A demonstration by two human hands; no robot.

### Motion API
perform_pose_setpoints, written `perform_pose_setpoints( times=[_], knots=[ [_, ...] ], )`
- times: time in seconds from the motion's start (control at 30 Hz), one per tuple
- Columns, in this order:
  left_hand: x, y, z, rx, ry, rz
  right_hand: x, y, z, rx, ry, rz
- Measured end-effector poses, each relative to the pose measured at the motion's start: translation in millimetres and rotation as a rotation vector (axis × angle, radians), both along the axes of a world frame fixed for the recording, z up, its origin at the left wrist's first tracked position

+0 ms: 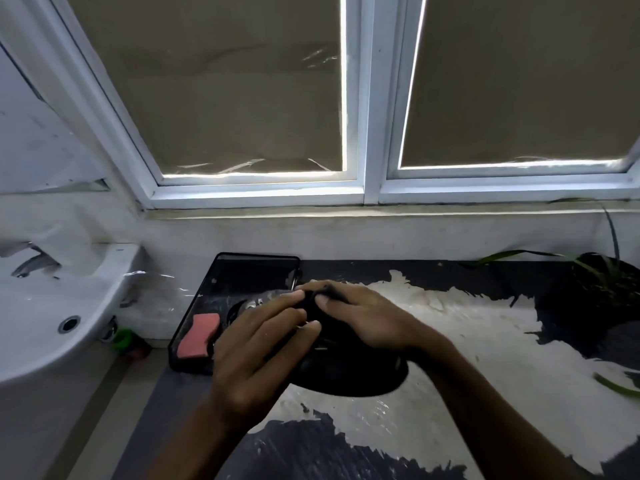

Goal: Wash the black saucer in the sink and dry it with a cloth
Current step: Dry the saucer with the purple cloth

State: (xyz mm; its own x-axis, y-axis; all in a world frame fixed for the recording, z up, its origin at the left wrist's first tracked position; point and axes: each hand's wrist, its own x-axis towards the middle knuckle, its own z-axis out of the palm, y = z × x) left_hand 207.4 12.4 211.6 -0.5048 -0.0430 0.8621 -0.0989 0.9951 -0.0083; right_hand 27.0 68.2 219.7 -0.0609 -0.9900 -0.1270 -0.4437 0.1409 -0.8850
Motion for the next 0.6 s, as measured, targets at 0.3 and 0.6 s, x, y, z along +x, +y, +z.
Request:
perform_pose_setpoints(
  times=[0.3,0.6],
  knots=[
    [-15,-22,-30,1.224,0.464,0.277,-29,23,-53,-0.031,-1.128,-0.401],
    [-86,16,-79,2.429,1.08,0.495,56,16,-88,-0.193,-1.309,-0.827]
  ],
)
